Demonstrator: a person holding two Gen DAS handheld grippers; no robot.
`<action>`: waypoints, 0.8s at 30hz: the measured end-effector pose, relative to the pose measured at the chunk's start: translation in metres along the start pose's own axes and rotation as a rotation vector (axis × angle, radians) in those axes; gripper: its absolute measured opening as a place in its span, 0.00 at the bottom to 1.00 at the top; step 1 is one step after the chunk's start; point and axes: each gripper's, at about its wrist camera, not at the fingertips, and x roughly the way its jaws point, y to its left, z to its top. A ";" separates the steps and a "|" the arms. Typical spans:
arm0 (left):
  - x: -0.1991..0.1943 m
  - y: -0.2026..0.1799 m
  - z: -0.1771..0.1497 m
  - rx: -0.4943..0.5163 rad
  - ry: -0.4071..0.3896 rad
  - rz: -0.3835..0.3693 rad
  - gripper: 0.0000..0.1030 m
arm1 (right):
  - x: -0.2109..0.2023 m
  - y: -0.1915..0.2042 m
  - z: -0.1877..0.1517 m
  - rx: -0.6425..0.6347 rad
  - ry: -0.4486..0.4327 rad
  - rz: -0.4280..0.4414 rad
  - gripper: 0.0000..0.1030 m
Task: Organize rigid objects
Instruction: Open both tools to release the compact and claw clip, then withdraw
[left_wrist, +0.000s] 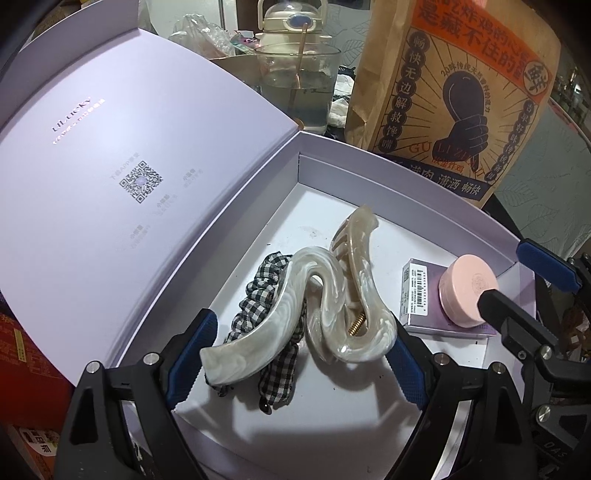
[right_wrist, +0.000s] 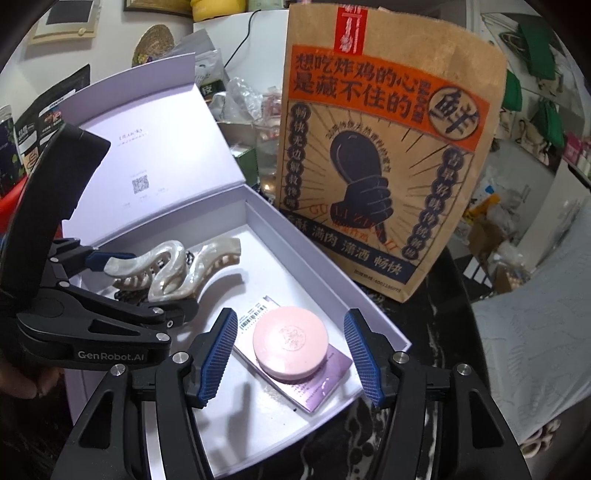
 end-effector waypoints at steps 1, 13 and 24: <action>-0.002 0.000 0.000 -0.001 -0.003 0.000 0.92 | -0.002 -0.001 0.001 0.007 -0.004 -0.004 0.59; -0.047 0.000 -0.002 -0.006 -0.065 -0.006 0.97 | -0.042 -0.010 0.007 0.049 -0.057 -0.032 0.59; -0.089 -0.010 -0.002 0.004 -0.153 0.003 0.97 | -0.088 -0.001 0.018 0.028 -0.136 -0.050 0.59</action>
